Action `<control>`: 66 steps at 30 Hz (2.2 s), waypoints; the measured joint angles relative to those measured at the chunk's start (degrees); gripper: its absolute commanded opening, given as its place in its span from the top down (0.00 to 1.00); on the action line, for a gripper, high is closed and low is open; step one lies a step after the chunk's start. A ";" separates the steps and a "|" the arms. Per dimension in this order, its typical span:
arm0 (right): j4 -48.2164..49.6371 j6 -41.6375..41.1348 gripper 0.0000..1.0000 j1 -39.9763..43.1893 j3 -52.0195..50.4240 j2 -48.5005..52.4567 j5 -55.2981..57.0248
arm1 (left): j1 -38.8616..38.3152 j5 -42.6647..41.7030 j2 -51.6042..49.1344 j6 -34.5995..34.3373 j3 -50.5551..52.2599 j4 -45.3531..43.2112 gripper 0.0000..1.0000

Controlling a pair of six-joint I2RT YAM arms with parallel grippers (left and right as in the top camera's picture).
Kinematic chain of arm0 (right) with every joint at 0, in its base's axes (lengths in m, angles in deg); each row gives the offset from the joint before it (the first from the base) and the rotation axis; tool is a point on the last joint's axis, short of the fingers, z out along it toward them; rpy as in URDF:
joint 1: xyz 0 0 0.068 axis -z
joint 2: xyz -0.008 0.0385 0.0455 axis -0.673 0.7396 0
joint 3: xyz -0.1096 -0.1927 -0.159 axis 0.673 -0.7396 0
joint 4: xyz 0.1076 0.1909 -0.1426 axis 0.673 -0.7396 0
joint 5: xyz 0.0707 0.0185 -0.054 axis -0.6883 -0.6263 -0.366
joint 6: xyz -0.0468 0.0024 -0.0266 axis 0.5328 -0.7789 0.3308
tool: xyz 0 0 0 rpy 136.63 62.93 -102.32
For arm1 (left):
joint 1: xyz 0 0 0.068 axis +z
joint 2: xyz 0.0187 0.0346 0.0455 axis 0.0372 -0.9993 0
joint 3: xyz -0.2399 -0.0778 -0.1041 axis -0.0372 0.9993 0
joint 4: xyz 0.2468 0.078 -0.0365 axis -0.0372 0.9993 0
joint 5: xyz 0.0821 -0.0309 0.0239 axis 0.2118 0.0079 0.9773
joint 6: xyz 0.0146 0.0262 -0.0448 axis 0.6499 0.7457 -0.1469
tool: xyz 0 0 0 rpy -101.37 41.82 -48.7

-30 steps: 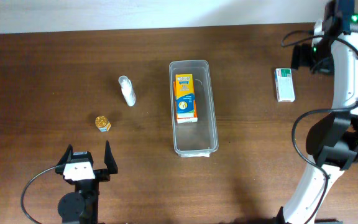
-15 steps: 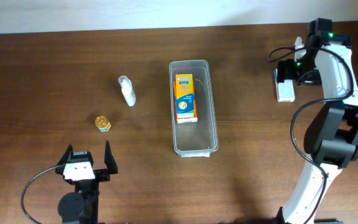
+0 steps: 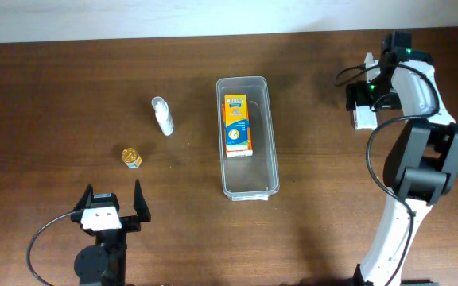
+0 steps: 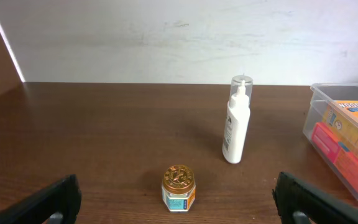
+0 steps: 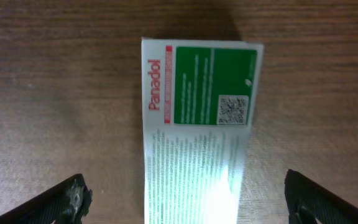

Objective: Pack container
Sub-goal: 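Move the right gripper to the white Panadol box and grasp it, then carry the Panadol box over the container and lower it in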

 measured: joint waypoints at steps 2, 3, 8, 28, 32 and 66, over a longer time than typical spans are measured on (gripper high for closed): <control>0.35 0.31 0.06 -0.04 0.00 0.50 0.00 | 0.00 0.00 0.00 0.00 0.00 0.00 0.00; 0.48 0.39 0.06 -0.04 0.00 0.79 0.02 | 0.00 0.00 0.00 0.00 0.00 0.00 0.01; 1.18 0.94 0.07 -0.04 0.00 2.47 0.00 | 0.00 0.00 0.00 0.00 0.00 0.00 0.00; 1.73 1.16 0.45 -0.04 0.31 3.54 0.04 | 0.00 0.00 0.00 0.00 0.00 0.00 0.00; -1.36 1.20 0.52 -0.04 2.08 3.93 0.50 | 0.00 0.00 0.00 0.00 0.00 0.00 0.00; -36.57 -3.39 0.67 -0.63 31.43 4.68 -14.73 | 0.00 0.00 0.00 0.00 0.00 0.00 0.00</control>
